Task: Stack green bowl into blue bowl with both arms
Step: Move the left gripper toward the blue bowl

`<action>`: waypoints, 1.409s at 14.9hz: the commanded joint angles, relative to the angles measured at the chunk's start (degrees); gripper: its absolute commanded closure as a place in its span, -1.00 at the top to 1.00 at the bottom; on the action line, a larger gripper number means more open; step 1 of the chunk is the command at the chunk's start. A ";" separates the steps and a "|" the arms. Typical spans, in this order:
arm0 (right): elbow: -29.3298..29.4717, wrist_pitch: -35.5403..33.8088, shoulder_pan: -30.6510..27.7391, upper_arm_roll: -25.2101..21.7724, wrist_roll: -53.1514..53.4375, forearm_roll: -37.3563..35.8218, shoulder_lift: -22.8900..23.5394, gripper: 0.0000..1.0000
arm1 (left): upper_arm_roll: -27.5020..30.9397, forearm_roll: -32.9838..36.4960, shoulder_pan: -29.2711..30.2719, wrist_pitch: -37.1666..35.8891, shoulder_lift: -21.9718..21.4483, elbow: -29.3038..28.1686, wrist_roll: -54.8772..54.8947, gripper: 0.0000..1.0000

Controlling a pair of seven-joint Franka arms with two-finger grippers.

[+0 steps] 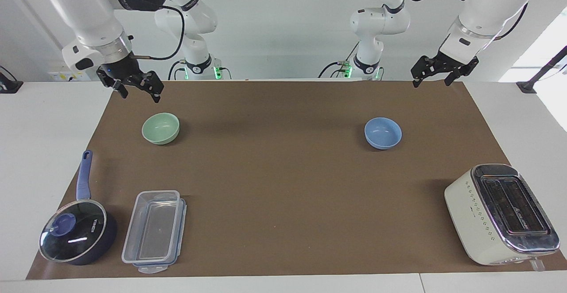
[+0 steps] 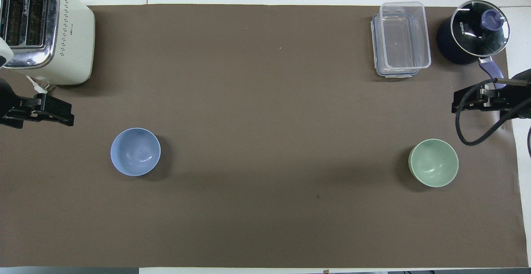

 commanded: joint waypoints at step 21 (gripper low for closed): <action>-27.52 20.83 -8.00 -0.52 -14.28 1.28 -11.70 0.98 | -0.38 -1.01 4.02 37.81 -8.51 -43.28 7.74 1.00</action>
